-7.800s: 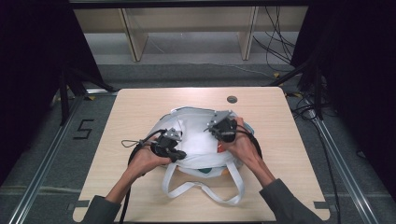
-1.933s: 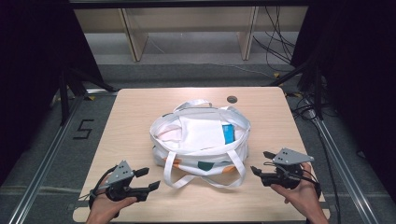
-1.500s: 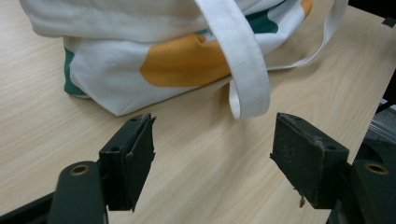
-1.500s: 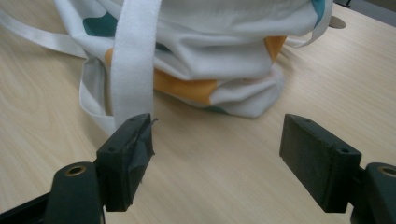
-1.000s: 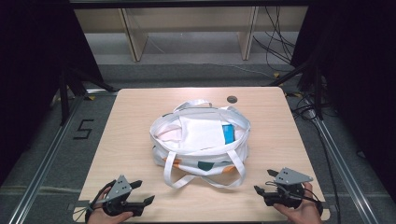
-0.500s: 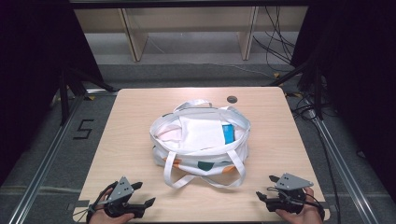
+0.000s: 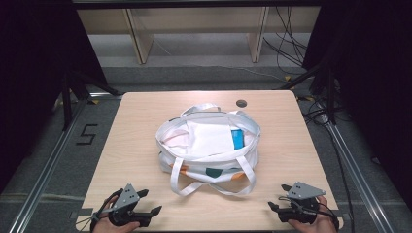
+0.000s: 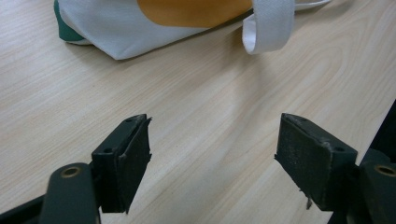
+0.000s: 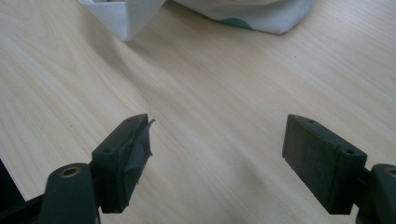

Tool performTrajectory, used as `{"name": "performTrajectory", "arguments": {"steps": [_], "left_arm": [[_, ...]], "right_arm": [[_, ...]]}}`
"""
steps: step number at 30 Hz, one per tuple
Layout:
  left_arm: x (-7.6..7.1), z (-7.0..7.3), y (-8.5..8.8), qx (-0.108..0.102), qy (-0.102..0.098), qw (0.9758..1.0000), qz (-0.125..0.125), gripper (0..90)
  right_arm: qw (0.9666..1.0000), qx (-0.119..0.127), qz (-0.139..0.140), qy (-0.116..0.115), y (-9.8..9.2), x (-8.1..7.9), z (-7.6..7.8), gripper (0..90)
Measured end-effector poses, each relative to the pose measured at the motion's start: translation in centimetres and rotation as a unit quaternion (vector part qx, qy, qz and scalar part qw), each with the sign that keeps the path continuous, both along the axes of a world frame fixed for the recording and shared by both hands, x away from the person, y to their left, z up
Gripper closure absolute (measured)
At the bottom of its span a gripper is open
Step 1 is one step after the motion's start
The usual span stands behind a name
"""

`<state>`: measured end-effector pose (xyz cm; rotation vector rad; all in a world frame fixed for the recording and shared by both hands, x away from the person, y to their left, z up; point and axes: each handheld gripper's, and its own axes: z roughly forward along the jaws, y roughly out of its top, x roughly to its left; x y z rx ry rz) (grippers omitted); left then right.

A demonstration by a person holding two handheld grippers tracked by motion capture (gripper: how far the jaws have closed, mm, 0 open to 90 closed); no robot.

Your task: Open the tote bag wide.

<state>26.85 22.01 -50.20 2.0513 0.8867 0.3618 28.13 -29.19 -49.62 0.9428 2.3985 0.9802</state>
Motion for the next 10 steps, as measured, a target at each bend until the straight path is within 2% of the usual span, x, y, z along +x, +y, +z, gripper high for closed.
{"name": "performTrajectory", "arguments": {"steps": [2,5,6,10], "left_arm": [[0.06,0.1,0.09,0.009,-0.002,0.9999,-0.005,24.6],[0.05,0.12,0.1,0.009,0.002,1.0,-0.004,24.3],[0.11,0.24,0.32,0.024,0.002,0.9996,-0.013,24.3],[0.12,0.2,0.29,0.023,0.002,0.9997,-0.012,24.3]], "right_arm": [[1.0,0.001,-0.003,0.004,0.0,-0.05,-0.01,24.2],[1.0,-0.001,-0.003,0.0,-0.08,-0.03,0.03,24.1],[1.0,0.0,-0.003,0.001,-0.08,-0.04,0.05,24.1],[1.0,0.0,-0.004,0.002,-0.08,-0.05,0.05,24.1]]}}
